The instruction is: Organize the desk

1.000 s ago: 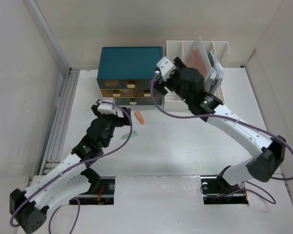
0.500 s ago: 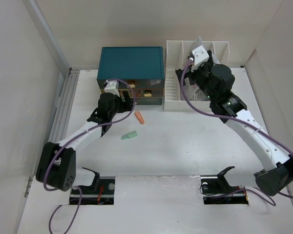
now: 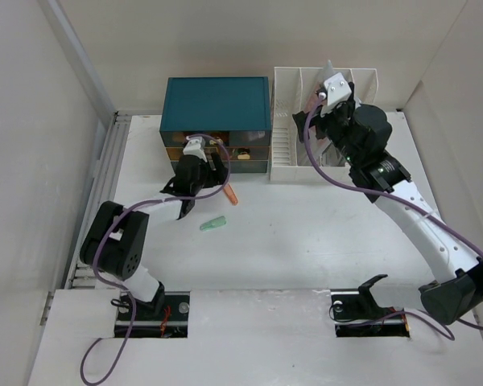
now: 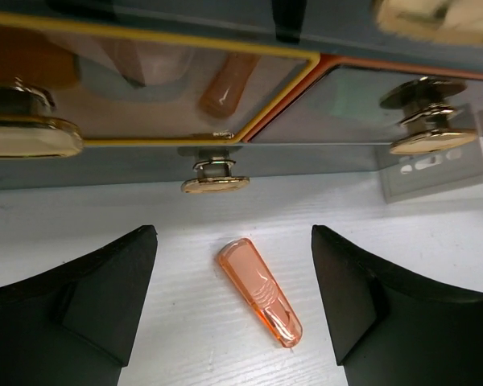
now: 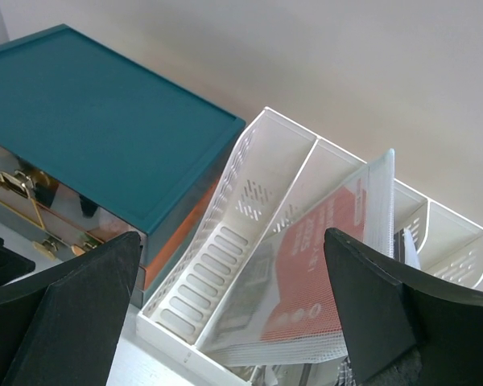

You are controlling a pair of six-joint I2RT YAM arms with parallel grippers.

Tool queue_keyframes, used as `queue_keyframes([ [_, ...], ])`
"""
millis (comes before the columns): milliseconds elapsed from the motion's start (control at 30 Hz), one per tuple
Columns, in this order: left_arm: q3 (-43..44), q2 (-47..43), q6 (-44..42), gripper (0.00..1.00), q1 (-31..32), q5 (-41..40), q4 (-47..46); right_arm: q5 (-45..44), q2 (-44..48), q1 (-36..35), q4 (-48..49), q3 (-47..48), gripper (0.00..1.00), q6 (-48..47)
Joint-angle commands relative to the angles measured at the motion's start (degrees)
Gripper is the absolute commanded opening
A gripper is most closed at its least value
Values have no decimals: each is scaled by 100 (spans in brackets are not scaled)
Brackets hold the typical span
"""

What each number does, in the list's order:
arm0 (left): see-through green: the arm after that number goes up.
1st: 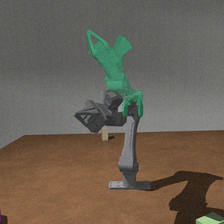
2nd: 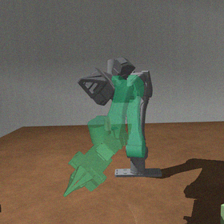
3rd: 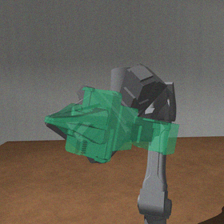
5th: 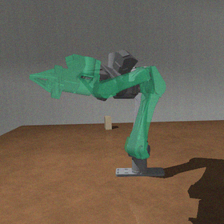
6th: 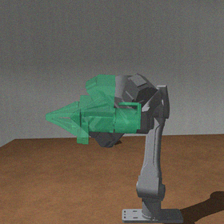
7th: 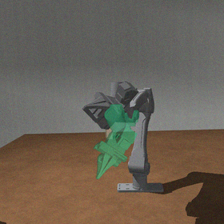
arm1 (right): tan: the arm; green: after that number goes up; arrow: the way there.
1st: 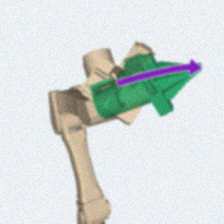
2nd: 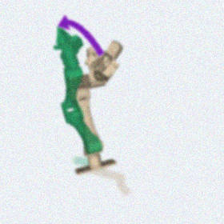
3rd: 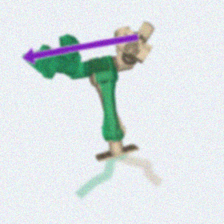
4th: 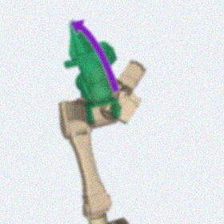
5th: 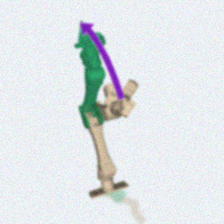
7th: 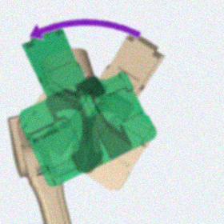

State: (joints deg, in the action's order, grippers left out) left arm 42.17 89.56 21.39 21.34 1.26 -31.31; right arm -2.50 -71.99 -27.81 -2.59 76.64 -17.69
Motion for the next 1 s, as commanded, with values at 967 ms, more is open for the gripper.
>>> queue_keyframes([
  [967,520,1257,454,61,45,-521,-1264,-13,-70,4,435,-176,100,82],
])
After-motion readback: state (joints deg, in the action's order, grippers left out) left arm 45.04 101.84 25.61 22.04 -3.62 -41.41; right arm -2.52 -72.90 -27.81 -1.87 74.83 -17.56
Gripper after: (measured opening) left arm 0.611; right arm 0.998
